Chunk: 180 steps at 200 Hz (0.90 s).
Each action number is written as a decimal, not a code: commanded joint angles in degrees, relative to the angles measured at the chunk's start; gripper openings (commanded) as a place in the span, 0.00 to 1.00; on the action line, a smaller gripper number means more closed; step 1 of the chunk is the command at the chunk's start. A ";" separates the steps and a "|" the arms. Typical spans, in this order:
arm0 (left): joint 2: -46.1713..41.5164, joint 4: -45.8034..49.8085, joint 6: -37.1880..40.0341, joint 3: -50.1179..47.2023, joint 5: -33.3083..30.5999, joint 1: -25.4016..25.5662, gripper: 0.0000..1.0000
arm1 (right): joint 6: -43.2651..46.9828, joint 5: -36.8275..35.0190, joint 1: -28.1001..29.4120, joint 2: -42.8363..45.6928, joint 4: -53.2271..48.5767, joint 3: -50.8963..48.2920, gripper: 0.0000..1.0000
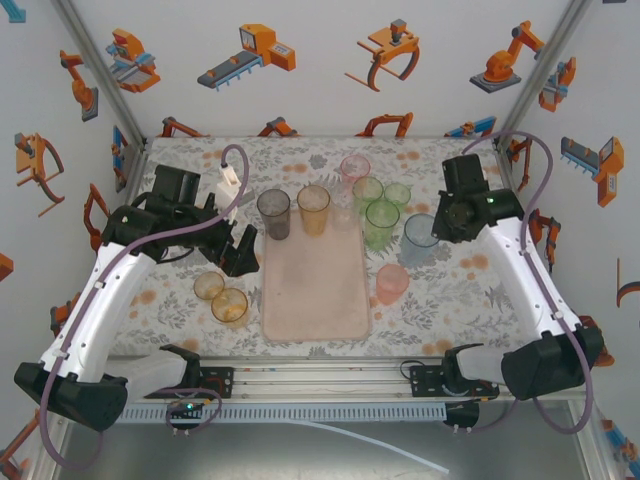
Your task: Place the glasses into the tray
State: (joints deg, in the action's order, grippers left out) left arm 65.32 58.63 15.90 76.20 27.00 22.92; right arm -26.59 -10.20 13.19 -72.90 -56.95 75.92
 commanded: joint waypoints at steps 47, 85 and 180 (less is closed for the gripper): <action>0.51 -0.24 0.15 2.72 -0.29 0.30 0.97 | 2.02 -3.38 -0.45 3.36 -5.53 6.87 0.00; 0.42 -0.22 0.11 2.45 0.06 0.35 0.97 | 2.07 -2.98 -0.44 3.91 -7.36 9.98 0.00; 0.95 -0.36 0.05 2.60 0.24 0.36 0.97 | 1.72 -0.01 -0.20 2.42 -10.71 16.49 0.00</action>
State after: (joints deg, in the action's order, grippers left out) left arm 66.02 58.35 15.90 77.38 26.61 22.92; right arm -25.41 -11.31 13.19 -70.32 -66.65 89.38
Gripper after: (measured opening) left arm 0.972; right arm 0.008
